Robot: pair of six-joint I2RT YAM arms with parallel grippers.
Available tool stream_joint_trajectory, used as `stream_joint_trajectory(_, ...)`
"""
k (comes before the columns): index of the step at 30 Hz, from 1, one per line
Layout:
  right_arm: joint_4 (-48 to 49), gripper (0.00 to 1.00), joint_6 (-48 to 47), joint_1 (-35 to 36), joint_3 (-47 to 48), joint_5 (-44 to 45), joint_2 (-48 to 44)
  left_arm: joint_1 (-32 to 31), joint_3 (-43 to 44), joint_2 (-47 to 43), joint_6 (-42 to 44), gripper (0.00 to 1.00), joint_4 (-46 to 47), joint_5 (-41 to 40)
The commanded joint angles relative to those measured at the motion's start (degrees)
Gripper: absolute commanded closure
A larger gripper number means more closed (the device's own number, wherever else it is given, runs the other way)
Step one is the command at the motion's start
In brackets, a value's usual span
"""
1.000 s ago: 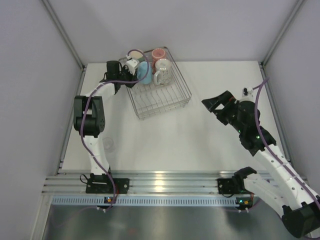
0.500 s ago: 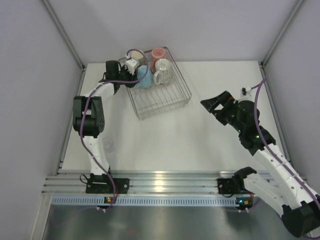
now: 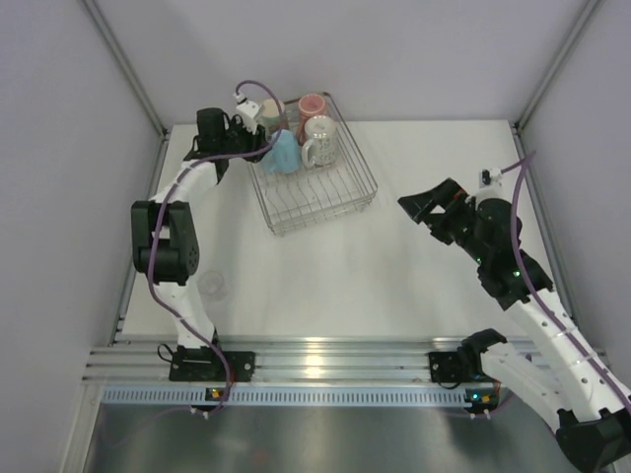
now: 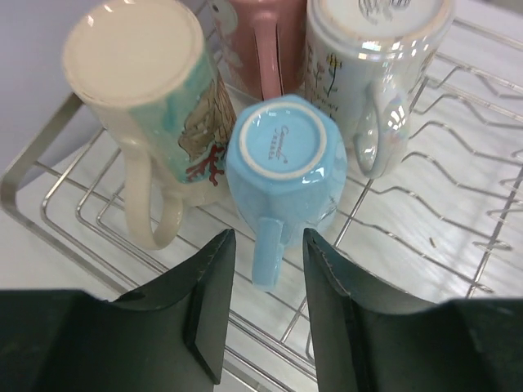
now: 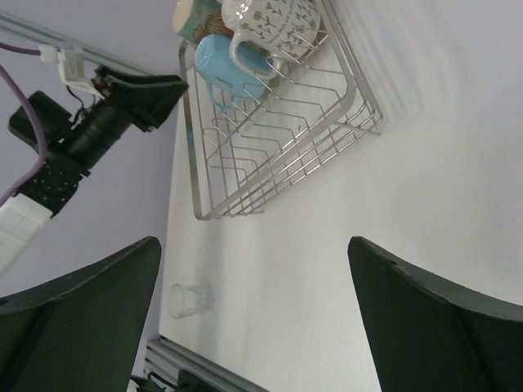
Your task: Load the cups into the dish rack
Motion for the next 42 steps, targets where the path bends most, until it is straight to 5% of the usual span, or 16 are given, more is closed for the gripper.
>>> stream_joint_trajectory(1, -3.7, 0.02, -5.8, -0.9, 5.2, -0.5, -0.3, 0.2, 0.7, -7.0, -7.6, 0.55, 2.1, -0.3)
stream_joint_trajectory(7, -10.3, 0.02, -13.6, -0.8, 9.6, -0.8, -0.6, 0.2, 4.3, -12.9, -22.6, 0.43, -7.0, -4.4)
stream_joint_trajectory(15, -15.8, 0.06, -19.3, -0.9, 12.9, 5.9, 0.9, -7.0, -11.2, -29.9, -29.9, 0.27, -10.3, -8.4)
stream_joint_trajectory(16, -16.3, 0.09, -19.5, -0.9, 13.4, 9.7, 1.2, -10.6, -13.1, -32.7, -30.4, 0.02, -10.4, -8.9)
stream_joint_trajectory(21, -18.7, 0.19, -23.5, -1.2, 20.0, 13.2, 6.9, -25.2, -19.6, -40.7, -30.7, 0.02, -10.5, -15.3)
stream_joint_trajectory(25, -21.6, 0.22, -25.0, -1.3, 21.6, 15.9, 9.8, -31.5, -25.1, -45.3, -35.7, 0.02, -9.9, -10.0)
stream_joint_trajectory(30, -22.4, 0.26, -26.3, -4.8, 18.3, 16.6, 10.5, -31.7, -34.6, -52.4, -42.6, 0.02, -2.6, -11.4)
stream_joint_trajectory(35, -22.5, 0.29, -26.6, -9.1, 18.3, 11.9, 16.6, -31.6, -38.9, -59.3, -46.5, 0.02, 4.3, -1.4)
stream_joint_trajectory(42, -19.6, 0.34, -31.4, -15.0, 15.6, 13.8, 26.0, -31.7, -37.5, -62.9, -42.4, 0.02, 0.0, 3.5)
